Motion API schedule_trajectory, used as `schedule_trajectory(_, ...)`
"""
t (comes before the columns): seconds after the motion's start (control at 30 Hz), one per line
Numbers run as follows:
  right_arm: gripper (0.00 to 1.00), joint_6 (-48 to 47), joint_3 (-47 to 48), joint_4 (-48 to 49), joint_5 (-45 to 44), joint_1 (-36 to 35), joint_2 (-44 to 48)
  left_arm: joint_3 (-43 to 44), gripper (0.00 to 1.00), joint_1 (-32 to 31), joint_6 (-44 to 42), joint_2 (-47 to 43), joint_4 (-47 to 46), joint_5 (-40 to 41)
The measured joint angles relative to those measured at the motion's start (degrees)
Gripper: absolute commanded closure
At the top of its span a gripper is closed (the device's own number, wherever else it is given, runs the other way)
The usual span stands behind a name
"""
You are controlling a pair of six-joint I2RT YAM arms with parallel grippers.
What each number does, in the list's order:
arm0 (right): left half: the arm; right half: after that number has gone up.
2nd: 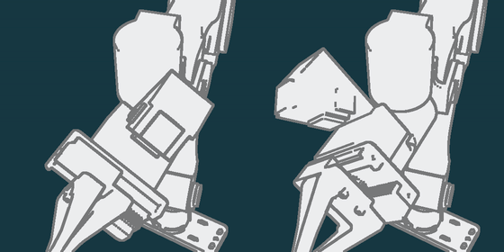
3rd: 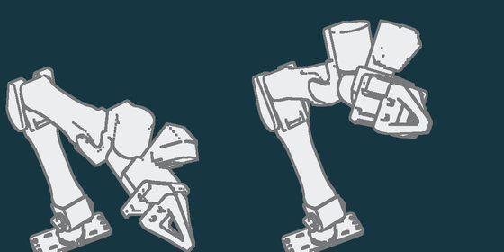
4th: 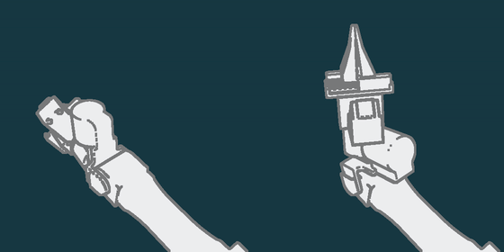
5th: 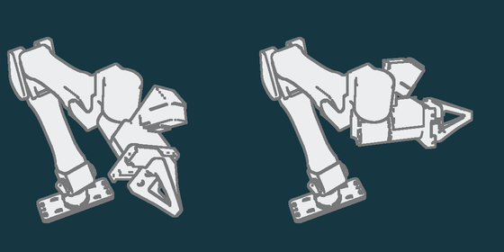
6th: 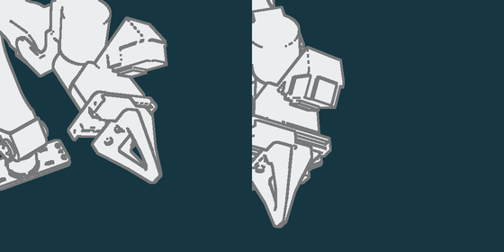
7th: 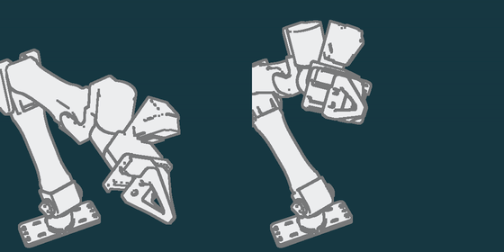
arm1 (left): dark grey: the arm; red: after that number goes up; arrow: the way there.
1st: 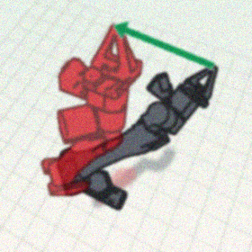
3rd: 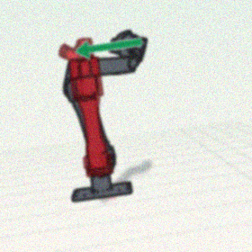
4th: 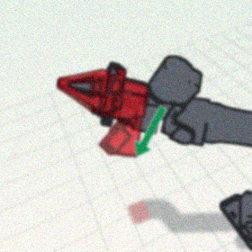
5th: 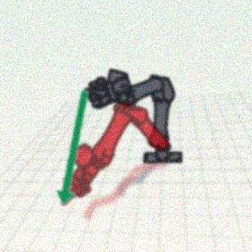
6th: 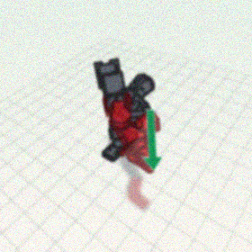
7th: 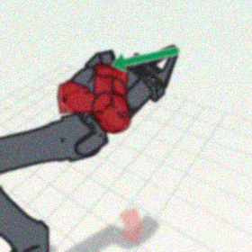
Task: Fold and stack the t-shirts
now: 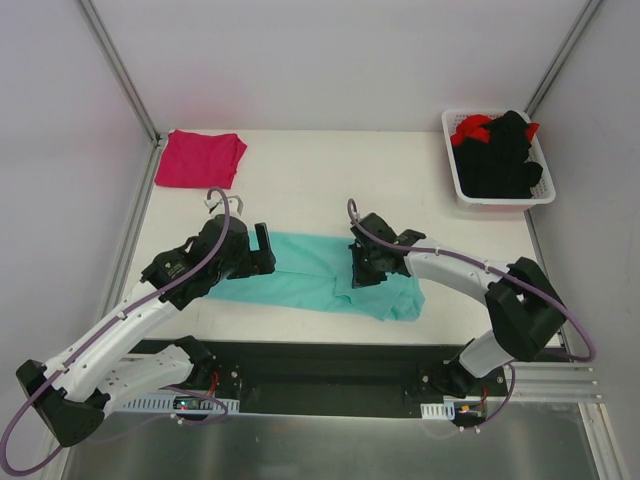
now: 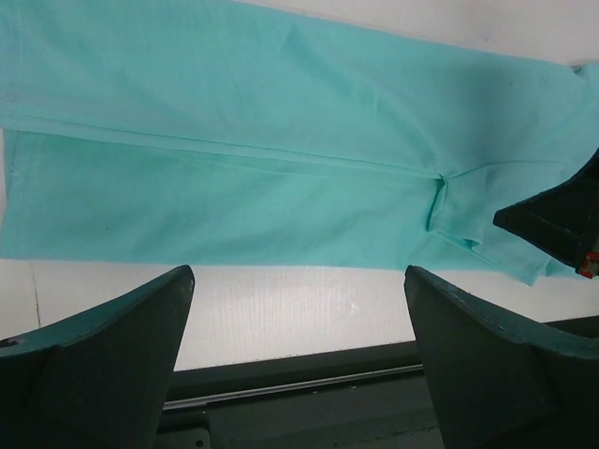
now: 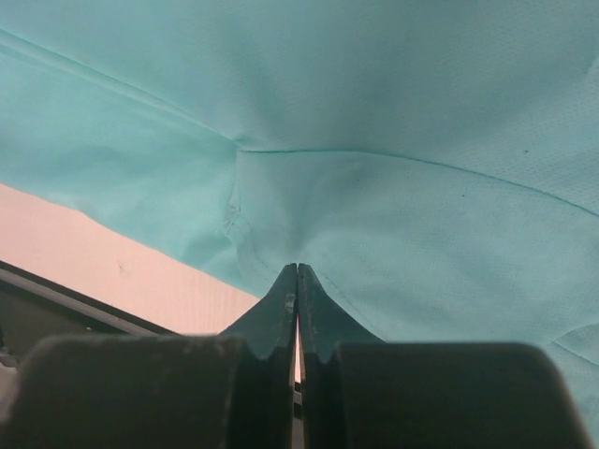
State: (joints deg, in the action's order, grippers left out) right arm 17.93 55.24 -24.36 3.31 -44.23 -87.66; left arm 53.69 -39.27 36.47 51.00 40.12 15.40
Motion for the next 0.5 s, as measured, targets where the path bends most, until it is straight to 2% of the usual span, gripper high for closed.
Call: schedule_trajectory(0.5, 0.99, 0.3, -0.8, 4.0, 1.6, -0.9, -6.3, -0.3, 0.04, 0.0, 0.0, -0.4, -0.4, 0.0)
